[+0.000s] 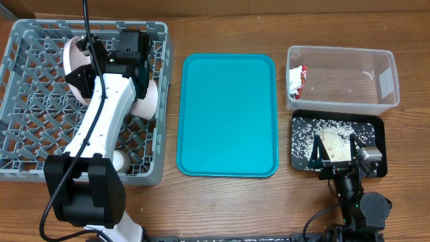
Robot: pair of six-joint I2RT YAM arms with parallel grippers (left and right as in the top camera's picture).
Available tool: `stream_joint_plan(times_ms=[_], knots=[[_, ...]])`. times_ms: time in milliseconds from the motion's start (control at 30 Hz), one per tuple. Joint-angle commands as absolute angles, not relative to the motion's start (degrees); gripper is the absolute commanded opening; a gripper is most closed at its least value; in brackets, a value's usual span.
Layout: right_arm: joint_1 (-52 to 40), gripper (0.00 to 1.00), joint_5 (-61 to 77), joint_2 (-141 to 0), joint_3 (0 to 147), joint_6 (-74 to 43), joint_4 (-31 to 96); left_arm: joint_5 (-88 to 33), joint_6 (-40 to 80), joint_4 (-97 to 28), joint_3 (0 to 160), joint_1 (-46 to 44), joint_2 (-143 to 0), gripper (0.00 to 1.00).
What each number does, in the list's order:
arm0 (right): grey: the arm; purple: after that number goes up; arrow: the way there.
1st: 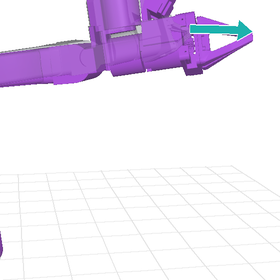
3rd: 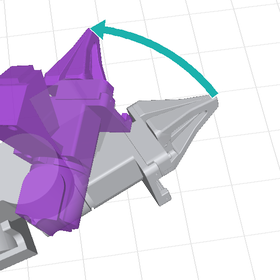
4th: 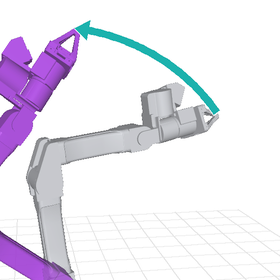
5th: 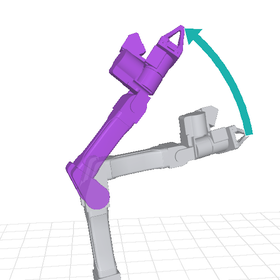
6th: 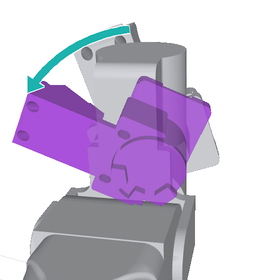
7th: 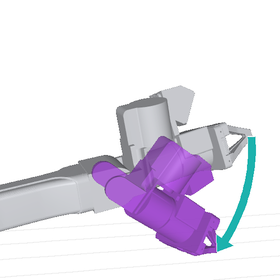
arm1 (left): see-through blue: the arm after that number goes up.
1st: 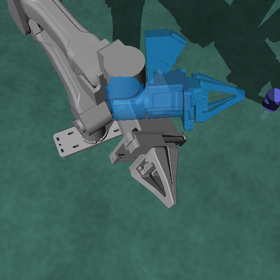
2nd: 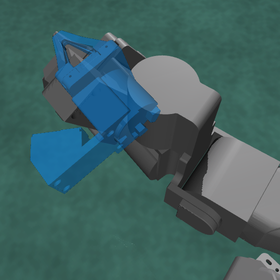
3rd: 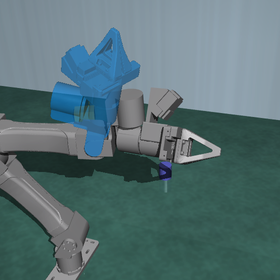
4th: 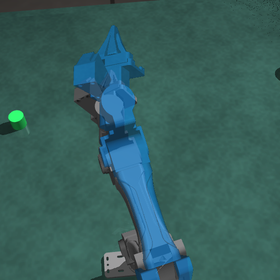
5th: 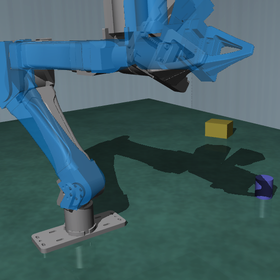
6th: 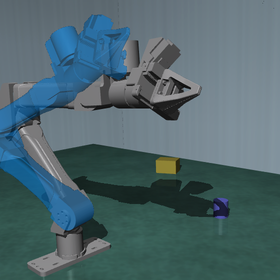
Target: Sort waste into correct bins and load items into the dishwasher
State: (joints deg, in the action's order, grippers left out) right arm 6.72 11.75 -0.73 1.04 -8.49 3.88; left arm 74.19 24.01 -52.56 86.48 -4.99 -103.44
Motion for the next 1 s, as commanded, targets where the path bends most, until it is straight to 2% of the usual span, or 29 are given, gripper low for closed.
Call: stream_joint_plan(times_ms=[0,133,300,467,633,767,867,933,967], knots=[[6.9,1.00,11.5,-0.2,0.4,-8.1,3.5,71.4,12.1,-50.5,86.0,-4.8,-103.8,0.04],[6.9,1.00,11.5,-0.2,0.4,-8.1,3.5,66.5,1.9,-47.2,86.0,-4.8,-103.8,0.04],[6.9,1.00,11.5,-0.2,0.4,-8.1,3.5,66.4,0.6,-45.6,86.0,-4.6,-103.8,0.04],[6.9,1.00,11.5,-0.2,0.4,-8.1,3.5,61.3,-7.4,-44.2,86.0,-4.1,-103.8,0.04],[6.9,1.00,11.5,-0.2,0.4,-8.1,3.5,61.4,-7.4,-44.2,86.0,-4.2,-103.8,0.05],[6.9,1.00,11.5,-0.2,0.4,-8.1,3.5,68.7,-5.8,-44.3,86.0,-5.8,-103.8,0.11],[6.9,1.00,11.5,-0.2,0.4,-8.1,3.5,72.7,-5.3,-44.3,86.0,-9.0,-103.7,0.33],[6.9,1.00,11.5,-0.2,0.4,-8.1,3.5,73.7,-5.3,-44.4,86.0,-11.9,-103.7,0.44],[6.9,1.00,11.5,-0.2,0.4,-8.1,3.5,74.1,-5.1,-44.8,86.0,-13.9,-103.7,0.56]])
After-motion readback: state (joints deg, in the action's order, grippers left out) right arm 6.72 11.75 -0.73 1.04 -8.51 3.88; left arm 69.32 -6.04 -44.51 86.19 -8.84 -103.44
